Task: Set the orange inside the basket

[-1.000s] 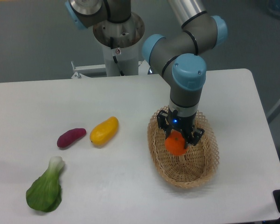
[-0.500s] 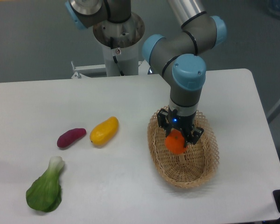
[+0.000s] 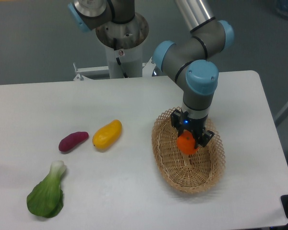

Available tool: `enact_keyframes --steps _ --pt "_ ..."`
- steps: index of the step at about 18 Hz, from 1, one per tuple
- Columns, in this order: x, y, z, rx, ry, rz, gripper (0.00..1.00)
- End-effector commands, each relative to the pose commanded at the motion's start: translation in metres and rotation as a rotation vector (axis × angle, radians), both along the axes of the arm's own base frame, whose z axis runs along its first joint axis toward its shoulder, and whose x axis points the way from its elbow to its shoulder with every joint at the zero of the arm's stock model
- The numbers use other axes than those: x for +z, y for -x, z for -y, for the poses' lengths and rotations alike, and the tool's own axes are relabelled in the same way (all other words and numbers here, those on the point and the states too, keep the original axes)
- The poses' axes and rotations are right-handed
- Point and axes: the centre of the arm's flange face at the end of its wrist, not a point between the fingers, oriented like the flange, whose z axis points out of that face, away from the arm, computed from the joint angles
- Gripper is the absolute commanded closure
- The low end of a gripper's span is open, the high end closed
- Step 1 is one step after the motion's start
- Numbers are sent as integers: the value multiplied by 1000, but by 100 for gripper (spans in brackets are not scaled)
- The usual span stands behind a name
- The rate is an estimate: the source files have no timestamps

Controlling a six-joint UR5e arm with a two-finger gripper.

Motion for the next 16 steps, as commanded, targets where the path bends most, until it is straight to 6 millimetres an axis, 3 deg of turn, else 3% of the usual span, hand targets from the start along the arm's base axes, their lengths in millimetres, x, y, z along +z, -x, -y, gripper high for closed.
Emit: enact_keyframes --steps 5,6,8,9,16 --pt "-5 1 0 6 4 8 33" --pt "-5 1 0 6 4 8 28" --pt "-3 2 -1 6 2 5 5" --pt "-3 2 -1 3 2 4 0" --pt "7 3 -2 6 -10 -12 0"
